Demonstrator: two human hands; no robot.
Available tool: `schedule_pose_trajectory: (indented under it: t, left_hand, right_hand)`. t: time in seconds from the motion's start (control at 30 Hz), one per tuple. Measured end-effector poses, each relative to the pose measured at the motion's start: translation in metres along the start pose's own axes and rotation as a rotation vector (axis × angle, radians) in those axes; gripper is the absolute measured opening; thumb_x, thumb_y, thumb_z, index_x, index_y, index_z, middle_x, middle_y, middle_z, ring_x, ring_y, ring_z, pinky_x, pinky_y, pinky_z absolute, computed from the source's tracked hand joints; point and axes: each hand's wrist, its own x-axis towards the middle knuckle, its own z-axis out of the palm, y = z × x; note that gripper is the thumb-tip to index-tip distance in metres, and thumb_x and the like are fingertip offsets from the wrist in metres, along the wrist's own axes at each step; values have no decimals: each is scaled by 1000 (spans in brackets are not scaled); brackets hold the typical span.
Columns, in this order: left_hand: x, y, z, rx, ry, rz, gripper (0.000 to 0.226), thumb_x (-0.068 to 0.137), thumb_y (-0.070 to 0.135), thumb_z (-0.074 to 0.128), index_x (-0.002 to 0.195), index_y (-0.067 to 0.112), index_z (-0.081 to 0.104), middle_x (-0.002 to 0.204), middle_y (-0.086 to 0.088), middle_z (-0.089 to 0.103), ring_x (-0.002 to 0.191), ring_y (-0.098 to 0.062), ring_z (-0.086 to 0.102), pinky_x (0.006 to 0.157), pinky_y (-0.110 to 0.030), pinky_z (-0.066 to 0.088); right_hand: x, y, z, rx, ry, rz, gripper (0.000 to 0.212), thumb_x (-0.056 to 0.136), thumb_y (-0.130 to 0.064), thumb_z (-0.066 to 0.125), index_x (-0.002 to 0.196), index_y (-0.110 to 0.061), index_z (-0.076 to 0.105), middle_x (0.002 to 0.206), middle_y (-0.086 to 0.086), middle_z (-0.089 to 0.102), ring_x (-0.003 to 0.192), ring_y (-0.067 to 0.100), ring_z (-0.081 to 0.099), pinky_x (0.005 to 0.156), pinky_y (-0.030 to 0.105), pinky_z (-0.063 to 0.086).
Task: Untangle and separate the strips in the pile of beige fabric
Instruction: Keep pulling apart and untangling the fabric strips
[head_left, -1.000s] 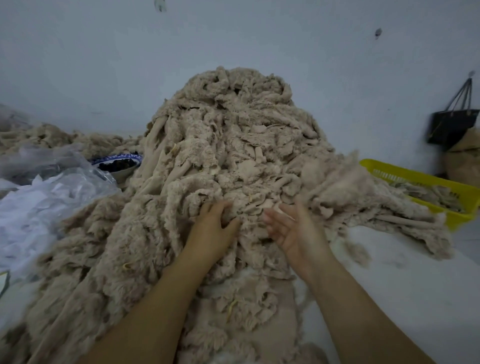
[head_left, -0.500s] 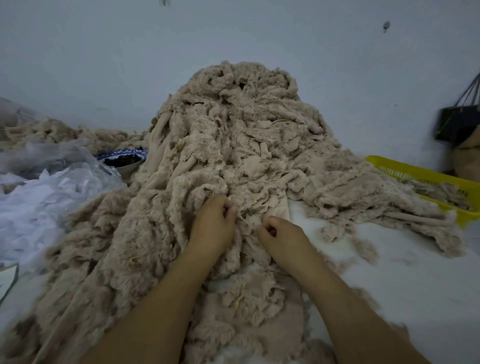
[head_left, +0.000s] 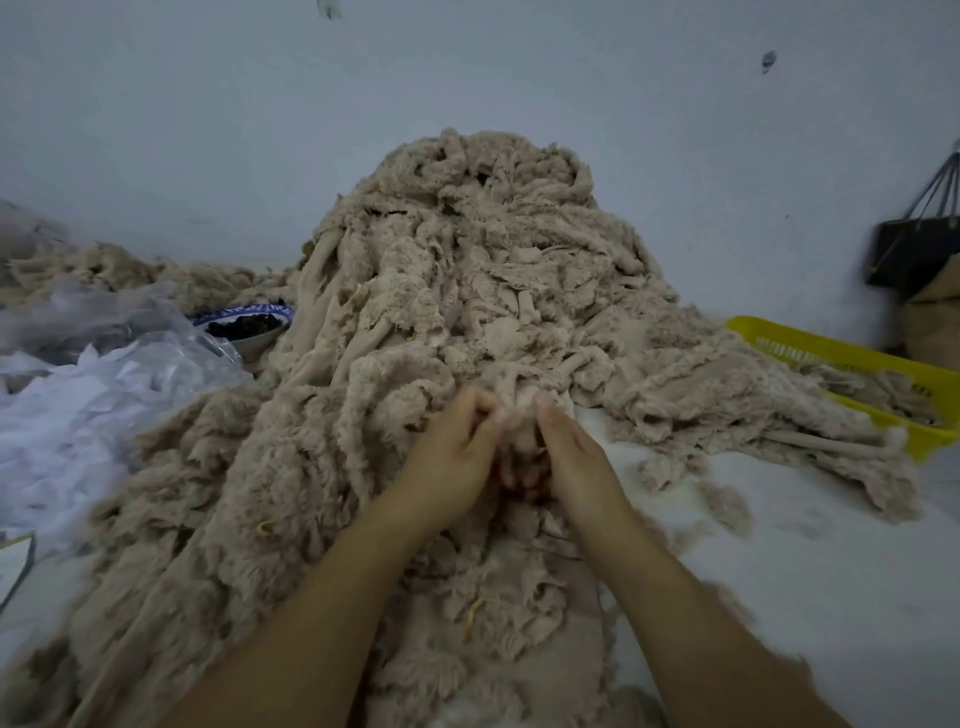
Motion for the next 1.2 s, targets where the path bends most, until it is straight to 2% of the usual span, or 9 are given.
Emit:
schedule_pose_trajectory:
  t: [0.13, 0.23, 0.3, 0.4, 0.67, 0.8, 0.9, 1.07, 1.2]
  left_hand:
    - [-1, -6, 12, 160, -166, 37, 14, 99, 32, 54, 86, 38, 53, 80, 23, 64, 66, 4, 60, 58, -12, 43]
    - [1, -12, 9, 333, -130, 54, 29, 94, 49, 56, 121, 47, 48, 110, 34, 46, 91, 8, 54, 72, -16, 45]
    - [3, -21, 2, 554, -185, -59, 56, 92, 55, 55, 142, 40, 35, 128, 26, 35, 108, 0, 50, 85, -27, 49]
    - [8, -30, -15, 655, 4, -209, 28, 97, 30, 52, 122, 22, 58, 117, 1, 60, 102, -21, 59, 82, -35, 51]
    - [11, -29, -47, 92, 475, -474, 22, 98, 10, 44, 101, 12, 66, 106, -15, 67, 93, -32, 63, 76, -37, 53]
    - [5, -10, -31, 105, 381, -213, 33, 100, 25, 48, 132, 29, 53, 123, 16, 56, 101, -2, 55, 82, -23, 49]
    - [-1, 10, -9, 112, 237, 1, 36, 92, 57, 45, 101, 31, 67, 97, 15, 69, 81, 1, 62, 65, -20, 51]
    - [0, 8, -1, -184, -45, -365, 59, 86, 67, 56, 97, 12, 74, 99, -10, 75, 98, -22, 70, 95, -43, 53]
    - [7, 8, -8, -694, 115, -534, 34, 101, 30, 51, 96, 8, 75, 96, -8, 77, 87, -14, 74, 72, -24, 59]
  right_hand:
    - [7, 3, -6, 139, 4, 137, 25, 99, -32, 52, 85, -12, 57, 80, 8, 60, 72, 17, 60, 66, 33, 47]
    - [9, 2, -8, 156, 137, 74, 33, 101, -36, 51, 87, -6, 54, 81, 13, 53, 75, 24, 53, 70, 43, 45]
    - [8, 0, -7, 126, 203, 8, 40, 101, -45, 49, 79, -11, 53, 77, 9, 52, 73, 23, 52, 72, 45, 46]
    - [7, -2, -9, 237, 236, 33, 39, 101, -44, 50, 69, -26, 63, 65, -11, 56, 70, 9, 55, 84, 40, 49]
    - [16, -9, -32, 711, 316, 258, 45, 100, -51, 48, 129, -20, 62, 119, 6, 69, 99, 28, 70, 82, 51, 58]
    - [11, -5, -29, 436, 310, 114, 16, 98, -45, 52, 93, -38, 67, 93, -14, 68, 88, 7, 65, 77, 35, 55]
    - [5, -3, -11, 91, 200, -147, 23, 99, -32, 53, 76, -33, 55, 64, -20, 59, 55, -5, 53, 55, 18, 44]
    - [-3, 0, 4, -288, -93, -379, 16, 101, -30, 48, 110, -28, 61, 106, -18, 53, 94, -7, 54, 79, 14, 44]
    - [-7, 0, 5, -311, -218, -383, 19, 100, -40, 46, 100, -37, 64, 100, -26, 55, 93, -13, 53, 74, 4, 38]
